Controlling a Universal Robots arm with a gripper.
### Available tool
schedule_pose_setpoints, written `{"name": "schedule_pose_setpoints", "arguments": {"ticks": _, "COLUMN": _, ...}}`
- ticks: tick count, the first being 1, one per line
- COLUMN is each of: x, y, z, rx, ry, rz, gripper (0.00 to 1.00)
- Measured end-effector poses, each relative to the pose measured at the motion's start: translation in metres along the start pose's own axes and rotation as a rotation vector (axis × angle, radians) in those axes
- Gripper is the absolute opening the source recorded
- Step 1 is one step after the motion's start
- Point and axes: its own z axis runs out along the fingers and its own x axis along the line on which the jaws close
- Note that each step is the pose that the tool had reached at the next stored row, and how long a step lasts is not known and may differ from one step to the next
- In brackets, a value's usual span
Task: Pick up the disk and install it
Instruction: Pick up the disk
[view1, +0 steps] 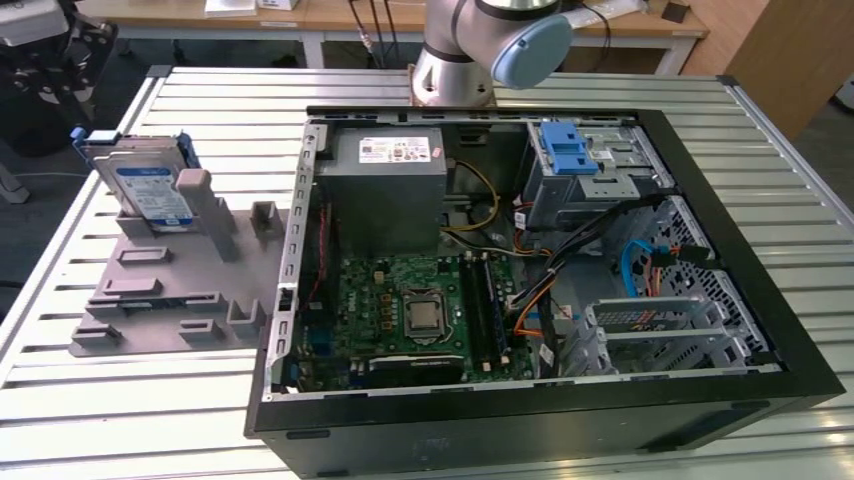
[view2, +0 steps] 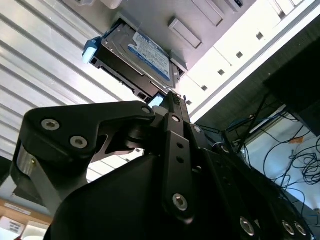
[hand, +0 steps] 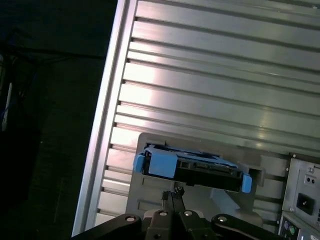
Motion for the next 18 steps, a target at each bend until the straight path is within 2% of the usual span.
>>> {"name": "schedule_pose_setpoints", "arguments": {"ticks": 18, "x": 0.0000, "y": 0.0000, "z": 0.0000, "rx": 0.0054, "ry": 0.0077, "rz": -0.191, "gripper": 0.11}}
